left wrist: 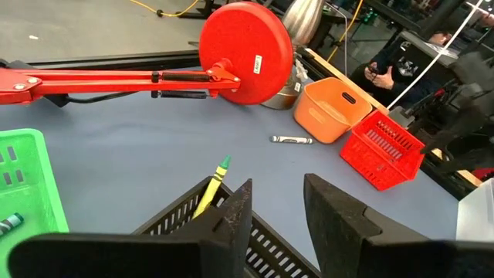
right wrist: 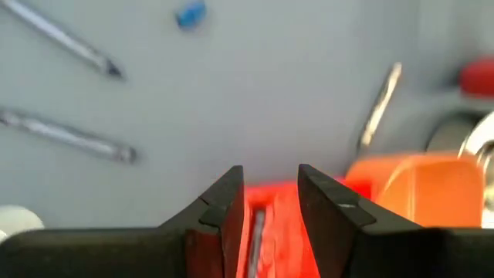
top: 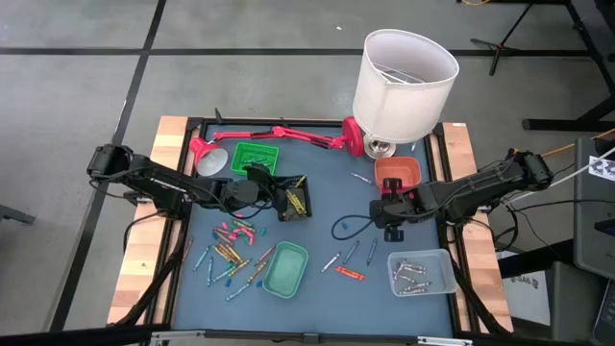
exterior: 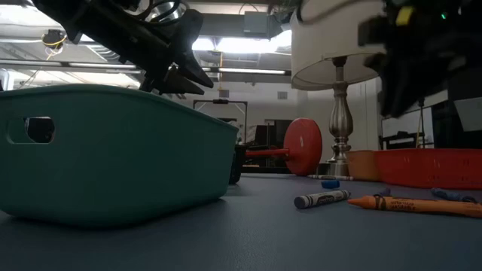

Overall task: Sort crayons
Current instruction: Put the dark blue crayon into the red bin

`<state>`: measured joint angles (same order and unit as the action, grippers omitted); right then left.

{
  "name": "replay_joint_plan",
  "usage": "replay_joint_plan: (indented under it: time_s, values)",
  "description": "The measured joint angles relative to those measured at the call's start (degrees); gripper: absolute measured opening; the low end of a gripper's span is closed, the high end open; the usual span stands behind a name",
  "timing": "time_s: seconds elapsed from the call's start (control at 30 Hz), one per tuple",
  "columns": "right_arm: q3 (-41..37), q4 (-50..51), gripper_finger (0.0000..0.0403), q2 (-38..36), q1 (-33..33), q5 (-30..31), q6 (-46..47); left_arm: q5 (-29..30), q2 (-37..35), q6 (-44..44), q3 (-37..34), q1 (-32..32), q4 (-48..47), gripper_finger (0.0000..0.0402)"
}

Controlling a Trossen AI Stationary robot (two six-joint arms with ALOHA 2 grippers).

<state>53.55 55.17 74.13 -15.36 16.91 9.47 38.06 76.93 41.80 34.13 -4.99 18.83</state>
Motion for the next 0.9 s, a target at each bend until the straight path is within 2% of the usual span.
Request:
replay_joint_plan:
  time_s: [0.13, 0.37, 0.6, 0.9]
  values:
    - [2.2, -5.2, 0.0122, 0.0, 0.0, -1.2, -2.8, 0.0, 0.0, 0.0, 0.0, 0.0, -0.2, 0.0105]
    - [2.3, -17.0, 0.0122, 1.4, -0.1, -11.5, -5.4, 0.0, 0.0, 0.0, 0.0, 0.0, -0.2, 0.0105]
    - [2.3, -22.3, 0.0122, 8.2, -0.1, -18.1, -5.5, 0.0, 0.0, 0.0, 0.1, 0.0, -0.4, 0.0105]
    - [2.2, -24.0, 0.0122, 18.6, -0.1, -27.6, -8.8, -0.1, 0.0, -0.2, 0.1, 0.0, -0.4, 0.0105]
